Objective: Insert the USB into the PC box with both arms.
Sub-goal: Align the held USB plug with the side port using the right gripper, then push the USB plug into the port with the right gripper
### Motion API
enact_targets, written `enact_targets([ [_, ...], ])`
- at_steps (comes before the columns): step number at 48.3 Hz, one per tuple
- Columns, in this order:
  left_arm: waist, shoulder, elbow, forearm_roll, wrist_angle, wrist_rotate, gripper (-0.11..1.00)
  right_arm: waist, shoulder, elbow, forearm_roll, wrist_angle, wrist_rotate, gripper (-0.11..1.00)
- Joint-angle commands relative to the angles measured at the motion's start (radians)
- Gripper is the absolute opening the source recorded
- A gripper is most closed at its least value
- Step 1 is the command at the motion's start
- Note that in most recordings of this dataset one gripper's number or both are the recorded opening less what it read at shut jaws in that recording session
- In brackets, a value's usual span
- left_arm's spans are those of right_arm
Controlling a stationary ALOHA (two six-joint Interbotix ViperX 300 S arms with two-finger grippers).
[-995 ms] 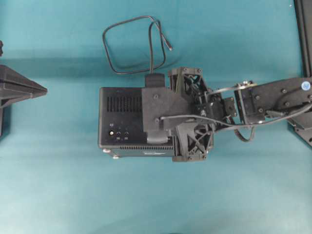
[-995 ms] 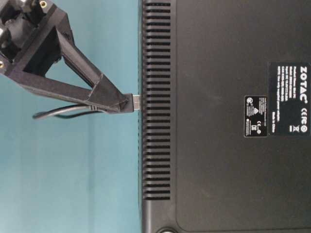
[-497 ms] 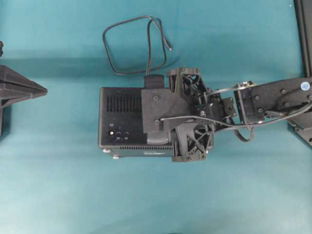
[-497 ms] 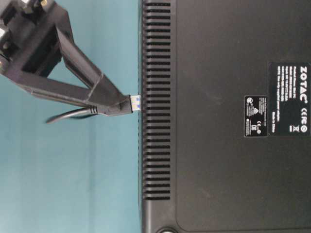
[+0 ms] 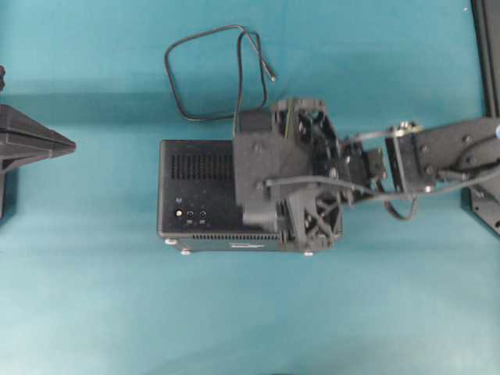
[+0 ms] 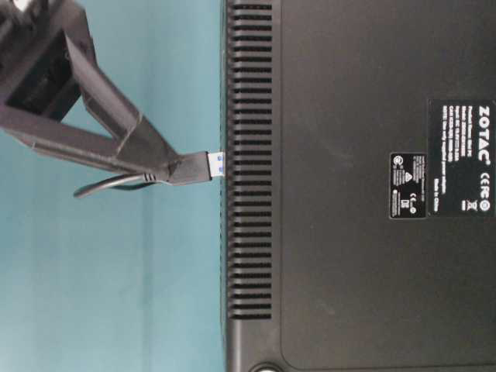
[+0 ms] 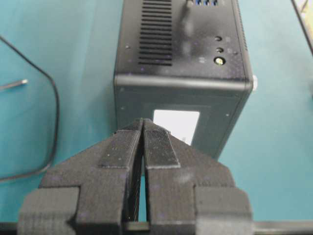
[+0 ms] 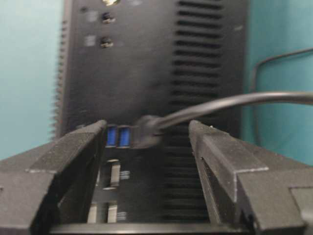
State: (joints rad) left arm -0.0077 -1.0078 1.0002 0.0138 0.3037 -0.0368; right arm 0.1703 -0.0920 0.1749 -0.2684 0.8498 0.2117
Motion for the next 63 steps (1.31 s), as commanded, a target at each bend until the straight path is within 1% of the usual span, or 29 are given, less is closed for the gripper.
enact_targets([
  [1, -0.002, 0.003, -0.015, 0.003, -0.005, -0.002, 0.00, -0.014, -0.031, -0.005, -0.006, -0.025, 0.003, 0.72],
  [8, -0.002, 0.003, -0.015, 0.003, -0.005, -0.002, 0.00, -0.032, -0.031, 0.006, -0.006, -0.080, 0.003, 0.70],
  [14, -0.002, 0.002, -0.015, 0.003, -0.005, -0.002, 0.00, -0.032, -0.035, 0.017, -0.005, -0.106, 0.006, 0.69],
  [17, -0.002, -0.002, -0.014, 0.003, -0.005, -0.002, 0.00, -0.032, -0.040, 0.017, 0.000, -0.107, 0.008, 0.65],
  [21, -0.002, -0.005, -0.012, 0.003, -0.005, -0.003, 0.00, -0.026, -0.052, 0.020, 0.002, -0.110, 0.011, 0.56],
  [25, -0.002, -0.006, -0.011, 0.003, -0.005, -0.003, 0.00, -0.020, -0.063, 0.031, 0.002, -0.112, 0.012, 0.38],
  [29, -0.002, -0.006, -0.011, 0.003, -0.005, -0.002, 0.00, -0.012, -0.072, 0.041, 0.003, -0.112, 0.015, 0.23],
  [32, -0.002, -0.008, -0.011, 0.003, -0.005, -0.003, 0.00, -0.009, -0.074, 0.046, 0.008, -0.112, 0.018, 0.16],
  [39, -0.002, -0.008, -0.009, 0.003, -0.005, -0.003, 0.00, -0.003, -0.072, 0.054, 0.017, -0.129, 0.040, 0.15],
  [49, -0.002, -0.006, -0.009, 0.003, -0.005, -0.003, 0.00, 0.008, -0.069, 0.067, 0.021, -0.186, 0.069, 0.05],
  [59, -0.002, -0.006, -0.008, 0.003, -0.005, -0.006, 0.00, 0.011, -0.069, 0.094, 0.031, -0.210, 0.118, 0.05],
  [63, -0.002, -0.006, -0.008, 0.003, -0.005, -0.006, 0.00, 0.008, -0.072, 0.107, 0.028, -0.222, 0.124, 0.05],
])
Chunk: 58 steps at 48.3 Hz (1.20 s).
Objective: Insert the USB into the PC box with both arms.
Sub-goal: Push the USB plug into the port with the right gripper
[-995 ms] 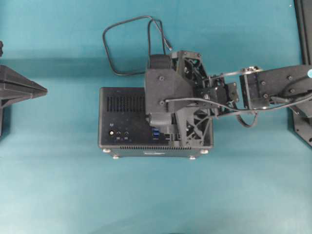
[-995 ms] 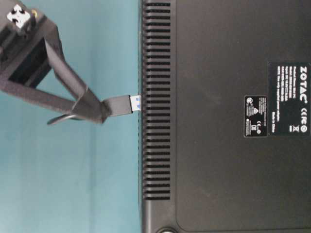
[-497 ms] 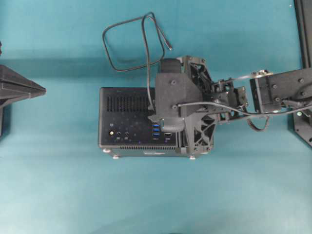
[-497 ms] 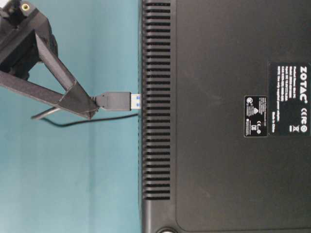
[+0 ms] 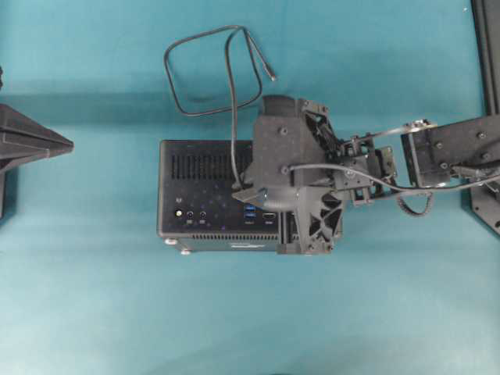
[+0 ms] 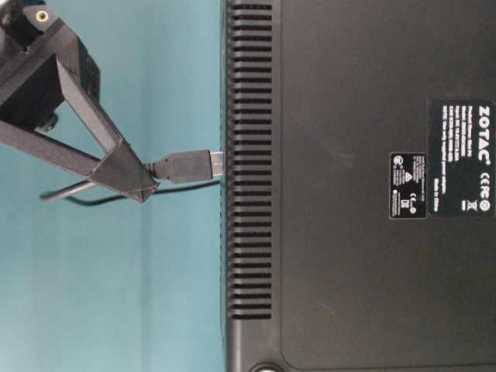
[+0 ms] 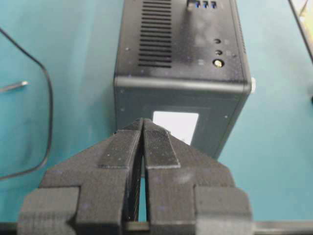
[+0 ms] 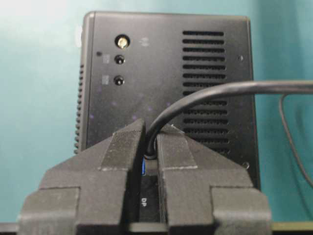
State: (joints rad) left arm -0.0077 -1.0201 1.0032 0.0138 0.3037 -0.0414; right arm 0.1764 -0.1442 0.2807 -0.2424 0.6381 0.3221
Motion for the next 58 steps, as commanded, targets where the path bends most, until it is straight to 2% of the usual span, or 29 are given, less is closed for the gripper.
enact_targets([
  [1, -0.002, 0.005, -0.011, 0.003, -0.005, -0.002, 0.00, 0.000, -0.020, 0.003, 0.002, -0.012, 0.014, 0.05],
  [17, -0.002, 0.006, -0.011, 0.003, -0.005, -0.002, 0.00, -0.040, -0.021, 0.035, -0.021, -0.040, 0.014, 0.05],
  [25, -0.002, 0.006, -0.011, 0.003, -0.005, -0.012, 0.00, -0.021, -0.021, 0.043, -0.014, -0.046, 0.021, 0.05],
  [35, -0.002, 0.006, -0.011, 0.003, -0.005, -0.023, 0.00, 0.011, -0.021, 0.043, 0.026, -0.055, 0.021, 0.05],
  [58, -0.002, 0.005, -0.014, 0.003, -0.005, -0.025, 0.00, -0.023, -0.031, 0.098, 0.018, -0.095, 0.021, 0.04],
])
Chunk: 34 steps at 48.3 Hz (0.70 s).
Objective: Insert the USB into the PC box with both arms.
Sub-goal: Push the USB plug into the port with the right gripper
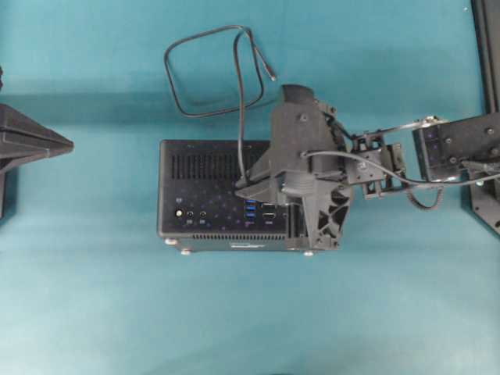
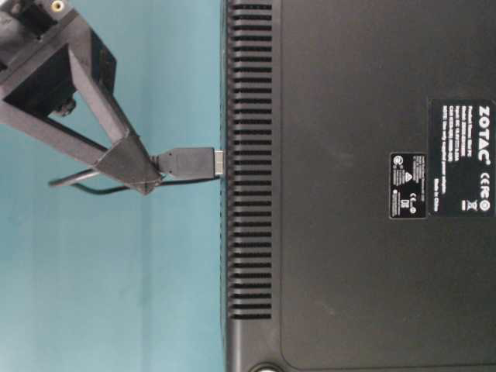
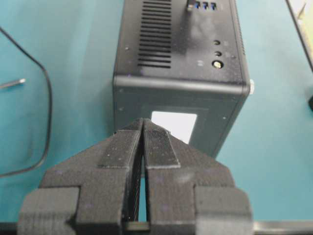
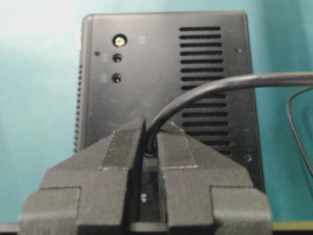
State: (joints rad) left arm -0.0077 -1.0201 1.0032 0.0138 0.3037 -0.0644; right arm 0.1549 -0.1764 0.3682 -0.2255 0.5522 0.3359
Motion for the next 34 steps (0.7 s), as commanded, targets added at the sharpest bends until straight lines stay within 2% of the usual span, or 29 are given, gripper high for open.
enact_targets([
  [1, -0.002, 0.006, -0.012, 0.003, -0.005, -0.002, 0.00, 0.000, 0.002, 0.012, 0.003, -0.015, 0.008, 0.04],
  [13, -0.002, 0.006, -0.012, 0.003, -0.005, -0.002, 0.00, 0.025, 0.005, 0.017, 0.021, -0.051, 0.031, 0.04],
  [25, -0.002, 0.006, -0.011, 0.003, -0.005, -0.003, 0.00, -0.021, 0.000, 0.031, -0.018, -0.049, 0.038, 0.04],
  [34, -0.002, 0.008, -0.011, 0.003, -0.005, -0.003, 0.00, -0.021, 0.002, 0.038, -0.018, -0.049, 0.040, 0.04],
])
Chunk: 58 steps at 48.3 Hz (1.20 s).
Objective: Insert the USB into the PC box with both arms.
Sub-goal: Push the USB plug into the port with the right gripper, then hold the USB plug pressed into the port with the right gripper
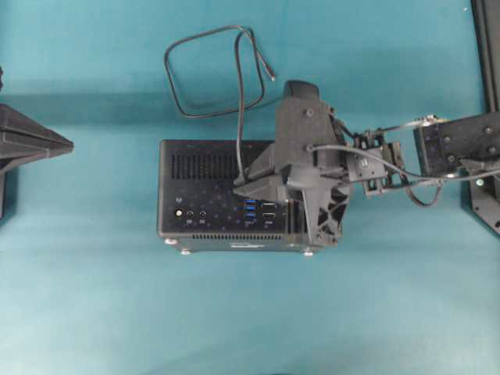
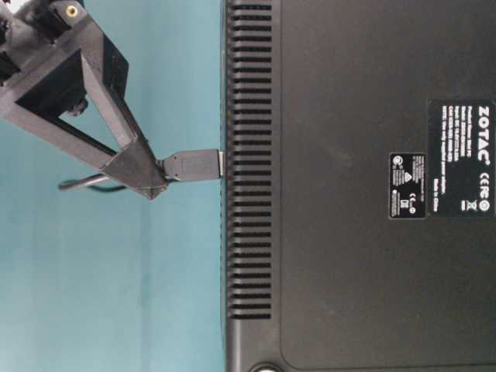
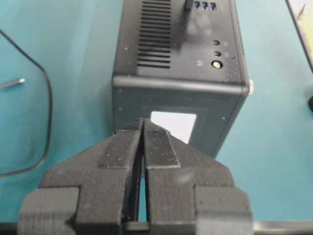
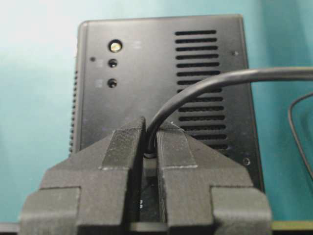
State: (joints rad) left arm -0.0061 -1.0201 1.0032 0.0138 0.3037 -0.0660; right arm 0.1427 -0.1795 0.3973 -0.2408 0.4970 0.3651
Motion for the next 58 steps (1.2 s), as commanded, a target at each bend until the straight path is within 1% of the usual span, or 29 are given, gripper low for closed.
enact_targets([
  [1, -0.003, 0.008, -0.011, 0.003, -0.005, -0.002, 0.00, -0.005, 0.003, 0.008, 0.000, 0.006, 0.012, 0.04],
  [7, -0.003, 0.008, -0.012, 0.003, -0.005, -0.002, 0.00, 0.035, 0.002, 0.005, 0.008, 0.000, 0.026, 0.04],
  [12, -0.003, 0.008, -0.011, 0.003, -0.005, -0.002, 0.00, 0.051, -0.002, 0.003, 0.008, 0.000, 0.044, 0.04],
  [31, -0.003, 0.008, -0.011, 0.003, -0.005, -0.002, 0.00, 0.000, -0.003, 0.008, -0.012, 0.000, 0.041, 0.04],
  [35, -0.003, 0.009, -0.012, 0.003, -0.005, -0.002, 0.00, 0.002, -0.003, 0.008, -0.012, -0.002, 0.043, 0.04],
  [46, -0.003, 0.008, -0.012, 0.003, -0.005, -0.002, 0.00, 0.051, -0.003, 0.000, -0.002, -0.009, 0.049, 0.04],
  [58, -0.003, 0.006, -0.014, 0.003, -0.005, 0.000, 0.00, 0.035, -0.020, -0.002, -0.002, -0.011, 0.048, 0.04],
])
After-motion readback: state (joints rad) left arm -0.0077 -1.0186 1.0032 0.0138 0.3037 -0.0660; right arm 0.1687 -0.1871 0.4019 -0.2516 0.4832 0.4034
